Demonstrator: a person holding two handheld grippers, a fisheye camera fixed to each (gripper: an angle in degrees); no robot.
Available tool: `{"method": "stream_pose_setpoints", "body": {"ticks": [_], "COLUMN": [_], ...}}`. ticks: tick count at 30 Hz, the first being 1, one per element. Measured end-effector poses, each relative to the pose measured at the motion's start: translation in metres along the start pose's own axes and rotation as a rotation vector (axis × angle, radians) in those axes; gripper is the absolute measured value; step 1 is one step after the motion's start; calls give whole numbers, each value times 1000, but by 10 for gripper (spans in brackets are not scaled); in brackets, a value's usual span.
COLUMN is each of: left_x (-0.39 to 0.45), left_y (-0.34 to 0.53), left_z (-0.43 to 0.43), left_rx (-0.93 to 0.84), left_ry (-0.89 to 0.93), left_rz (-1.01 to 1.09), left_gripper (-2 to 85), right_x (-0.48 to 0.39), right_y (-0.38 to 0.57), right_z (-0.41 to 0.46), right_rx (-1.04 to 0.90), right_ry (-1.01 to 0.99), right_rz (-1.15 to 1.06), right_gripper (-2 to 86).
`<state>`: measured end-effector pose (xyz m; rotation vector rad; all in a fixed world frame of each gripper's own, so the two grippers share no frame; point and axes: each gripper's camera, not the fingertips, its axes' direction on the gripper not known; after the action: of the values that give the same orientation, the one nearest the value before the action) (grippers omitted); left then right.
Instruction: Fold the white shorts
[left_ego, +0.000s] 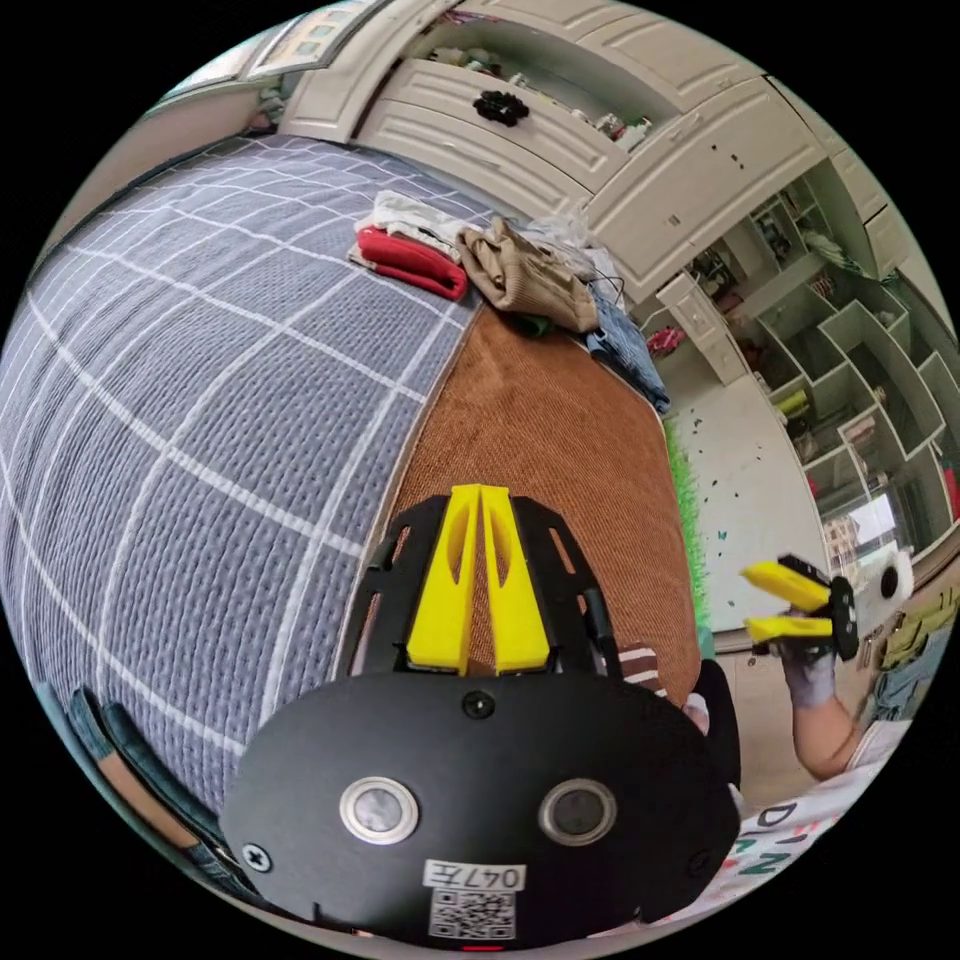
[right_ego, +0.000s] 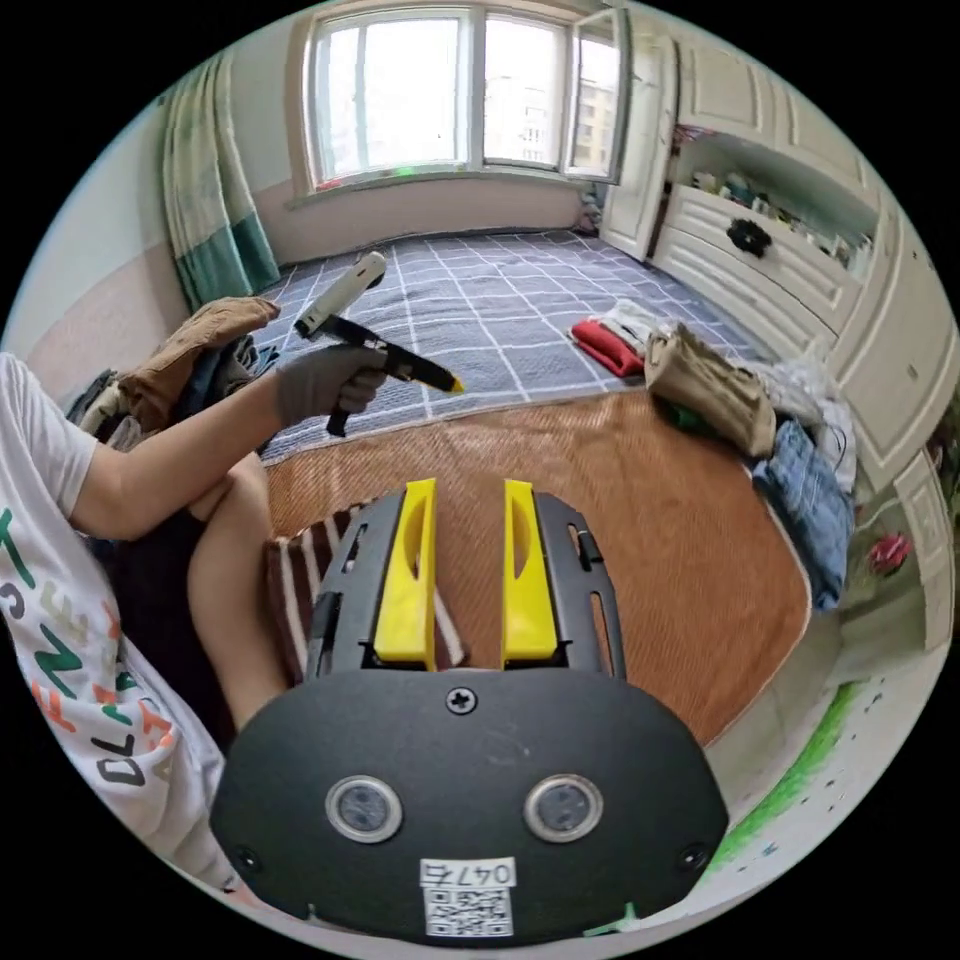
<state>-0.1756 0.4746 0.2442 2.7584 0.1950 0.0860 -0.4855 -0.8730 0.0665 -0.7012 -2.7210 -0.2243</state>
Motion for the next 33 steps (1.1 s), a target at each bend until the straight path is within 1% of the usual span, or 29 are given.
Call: {"method": "stream_pose_setpoints", "body": {"ticks": [3,5,7,8,9,10,11,13,15,16,17,18,19,22,24,26,28,29,30,31,32,33], "left_x": [-18,-35,-57,-61,-67,-71,-72,-73,-65,-59,-58,-59,-65,-93,-100,-92,-75,-72,-71,-76,-79,-86], "left_y": [-1,2,6,6,3,0,-3,-12,-18,-21,-22,-23,-25,-24,-24,-28,-36,-37,-38,-34,-30,-19], "left_z": [20,38,64,70,80,87,90,94,96,97,99,99,98,97,93,84,67,59,37,5,-13,-49], "left_rx": [-29,-61,-114,-123,-136,-141,-137,-104,-78,-64,-60,-54,-45,-18,-10,-12,-25,-22,6,71,112,203], "left_ry": [16,57,133,150,178,190,188,113,88,78,75,83,128,268,306,278,193,155,66,-32,-83,-151], "left_rz": [-16,-52,-88,-89,-86,-84,-88,-92,-51,-22,-14,-19,-38,-142,-174,-158,-124,-128,-166,-234,-273,-350], "left_gripper": [-10,-10,-10,-10,-10,-10,-10,-10,-10,-10,-10,-10,-10,-10,-10,-10,-10,-10,-10,-10,-10,-10], "right_x": [15,34,75,87,112,132,141,166,174,175,174,171,165,146,136,121,78,63,32,4,-8,-31], "right_y": [-83,-138,-215,-235,-273,-311,-329,-386,-412,-424,-428,-432,-435,-438,-434,-426,-396,-385,-358,-325,-308,-271], "right_z": [48,85,142,157,188,221,237,305,352,377,388,407,421,418,400,370,313,299,276,256,247,231], "right_rx": [31,40,30,33,28,3,-17,-131,-228,-271,-285,-304,-322,-242,-168,-102,-8,-1,-18,-59,-81,-123], "right_ry": [87,149,196,199,197,203,213,279,337,404,441,497,505,530,511,417,281,260,257,261,248,202], "right_rz": [-66,-90,-63,-49,-19,-19,-25,-39,-60,-84,-95,-119,-146,-147,-114,-106,-184,-224,-306,-365,-379,-388], "right_gripper": [54,47,48,50,55,58,59,58,58,58,59,54,43,13,8,6,6,5,5,5,5,5]}}
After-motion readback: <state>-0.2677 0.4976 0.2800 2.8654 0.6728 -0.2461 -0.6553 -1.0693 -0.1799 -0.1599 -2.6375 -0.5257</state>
